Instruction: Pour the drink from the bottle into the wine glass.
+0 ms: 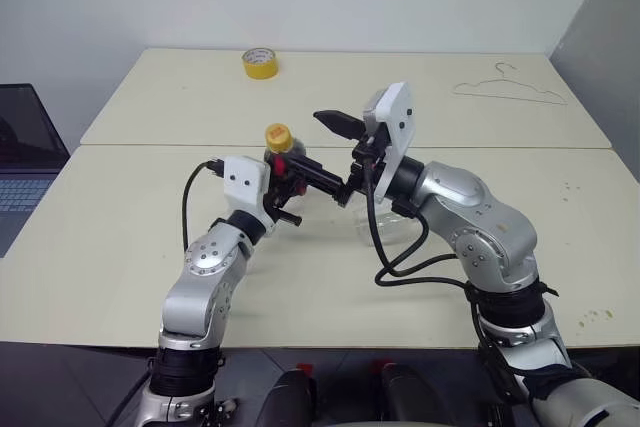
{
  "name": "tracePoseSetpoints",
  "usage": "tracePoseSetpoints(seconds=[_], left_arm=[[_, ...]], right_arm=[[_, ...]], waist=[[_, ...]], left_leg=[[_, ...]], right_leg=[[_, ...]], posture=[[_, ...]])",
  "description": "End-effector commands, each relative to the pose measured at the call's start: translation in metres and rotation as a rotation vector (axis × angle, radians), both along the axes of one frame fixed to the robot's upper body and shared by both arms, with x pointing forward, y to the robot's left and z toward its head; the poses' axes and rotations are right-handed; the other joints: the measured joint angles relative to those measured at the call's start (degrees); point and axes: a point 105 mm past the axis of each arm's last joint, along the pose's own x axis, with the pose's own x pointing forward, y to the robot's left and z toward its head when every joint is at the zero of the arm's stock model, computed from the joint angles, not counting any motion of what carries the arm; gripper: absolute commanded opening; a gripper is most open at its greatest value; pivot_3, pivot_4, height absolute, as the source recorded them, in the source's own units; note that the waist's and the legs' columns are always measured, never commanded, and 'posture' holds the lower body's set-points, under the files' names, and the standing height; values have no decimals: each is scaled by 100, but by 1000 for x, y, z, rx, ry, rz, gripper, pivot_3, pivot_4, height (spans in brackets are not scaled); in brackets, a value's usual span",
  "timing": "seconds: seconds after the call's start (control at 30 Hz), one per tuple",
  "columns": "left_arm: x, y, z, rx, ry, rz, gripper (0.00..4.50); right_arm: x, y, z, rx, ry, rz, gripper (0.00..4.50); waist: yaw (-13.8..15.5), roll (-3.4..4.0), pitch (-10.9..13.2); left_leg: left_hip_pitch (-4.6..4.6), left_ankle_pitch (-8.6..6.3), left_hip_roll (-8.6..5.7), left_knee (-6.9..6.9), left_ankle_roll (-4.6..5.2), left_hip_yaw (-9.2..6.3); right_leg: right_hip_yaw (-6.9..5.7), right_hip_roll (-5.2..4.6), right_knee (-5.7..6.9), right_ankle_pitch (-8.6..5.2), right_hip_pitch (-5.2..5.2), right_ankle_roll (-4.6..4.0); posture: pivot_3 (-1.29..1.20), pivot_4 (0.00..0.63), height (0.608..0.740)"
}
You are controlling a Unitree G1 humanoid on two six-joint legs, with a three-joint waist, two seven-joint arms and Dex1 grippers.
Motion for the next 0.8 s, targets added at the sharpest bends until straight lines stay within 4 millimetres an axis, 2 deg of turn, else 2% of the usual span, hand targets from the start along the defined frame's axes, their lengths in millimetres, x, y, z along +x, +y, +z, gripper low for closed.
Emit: tracePoseSetpoints(seconds=[0.03, 0.27, 0.43, 0.53, 0.8], left_arm=[[-2, -4, 16, 65, -99, 8, 540], [-1, -6, 17, 106, -129, 44, 540], [-1, -5, 18, 108, -136, 54, 540], [0, -4, 18, 107, -137, 59, 540], [2, -4, 21, 104, -145, 63, 540]], right_arm=[[4, 6, 10, -3, -63, -56, 4500], [11, 14, 5, 5, -74, -111, 4500], [15, 13, 6, 24, -80, -135, 4500], [16, 12, 5, 19, -85, -138, 3895], [15, 12, 1, -2, -88, -125, 1225]], waist=[[-2, 0, 0], [-4, 0, 0], [-4, 0, 0], [-4, 0, 0], [-6, 0, 0]], left_leg=[[0, 0, 0, 0, 0, 0], [0, 0, 1, -2, 0, 0], [0, 0, 0, -2, 0, 0], [0, 0, 0, -2, 0, 0], [0, 0, 0, -2, 0, -1]], right_leg=[[0, 0, 0, 0, 0, 0], [0, 1, 1, 0, -2, 0], [-1, 1, 0, 0, -2, 0], [-1, 1, 1, 0, -2, 0], [-2, 1, 1, 0, -2, 0]], posture=[[0, 150, 740], [0, 150, 740], [0, 150, 740], [0, 150, 740], [0, 150, 740]])
